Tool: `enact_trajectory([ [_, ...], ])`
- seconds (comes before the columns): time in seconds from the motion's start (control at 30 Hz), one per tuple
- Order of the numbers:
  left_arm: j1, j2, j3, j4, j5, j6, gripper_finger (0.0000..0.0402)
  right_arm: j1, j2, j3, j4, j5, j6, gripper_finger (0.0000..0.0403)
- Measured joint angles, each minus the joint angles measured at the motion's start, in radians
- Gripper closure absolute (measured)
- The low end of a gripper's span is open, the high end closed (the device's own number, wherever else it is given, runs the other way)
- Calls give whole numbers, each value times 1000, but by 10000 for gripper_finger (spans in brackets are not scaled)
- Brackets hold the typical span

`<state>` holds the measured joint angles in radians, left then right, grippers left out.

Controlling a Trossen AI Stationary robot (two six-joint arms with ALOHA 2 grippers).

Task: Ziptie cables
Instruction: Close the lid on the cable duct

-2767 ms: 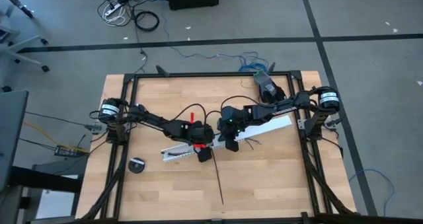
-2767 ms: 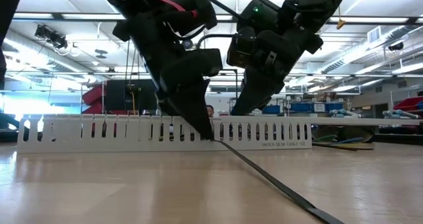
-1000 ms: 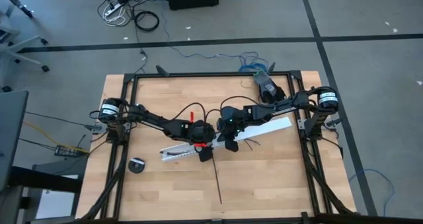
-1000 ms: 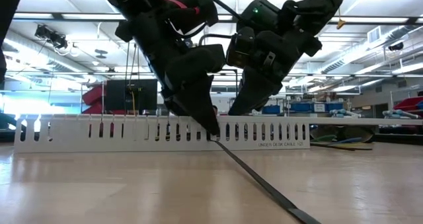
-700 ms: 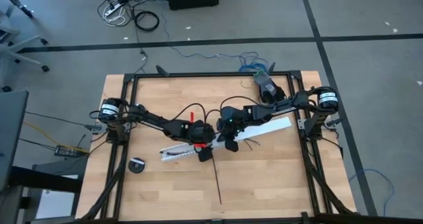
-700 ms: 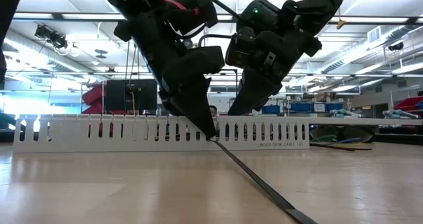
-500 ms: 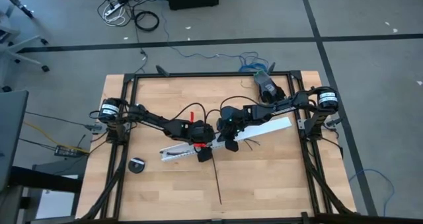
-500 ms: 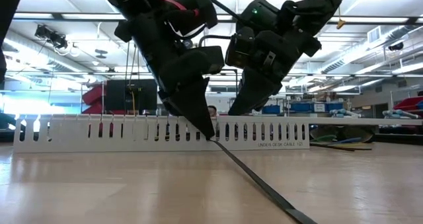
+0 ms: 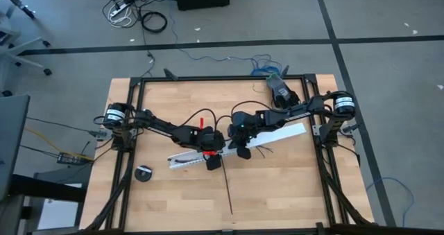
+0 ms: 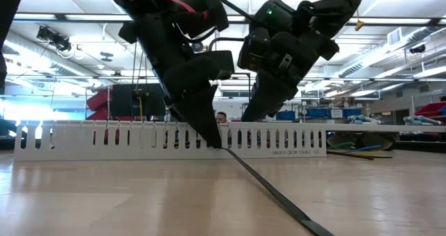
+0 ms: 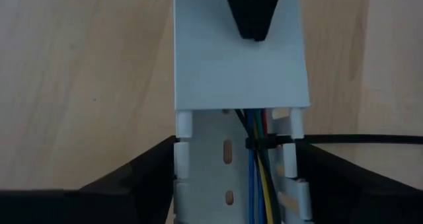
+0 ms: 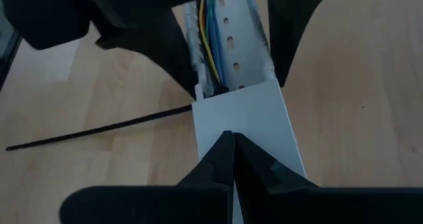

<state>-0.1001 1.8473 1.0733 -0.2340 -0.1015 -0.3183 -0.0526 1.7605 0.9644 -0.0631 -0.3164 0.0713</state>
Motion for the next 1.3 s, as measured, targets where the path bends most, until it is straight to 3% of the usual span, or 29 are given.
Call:
enact_trajectory([
  [0.3,0,0,0,3,-2,1,163,8,-52,-2,-15,-2,7,403],
  [0.5,0,0,0,3,-2,2,163,13,-53,1,-91,73,11,403],
  [1.1,0,0,0,9,0,28,162,12,49,5,32,-2,15,403],
  [1.3,1,-2,38,-58,32,117,136,12,51,5,15,-2,23,403],
])
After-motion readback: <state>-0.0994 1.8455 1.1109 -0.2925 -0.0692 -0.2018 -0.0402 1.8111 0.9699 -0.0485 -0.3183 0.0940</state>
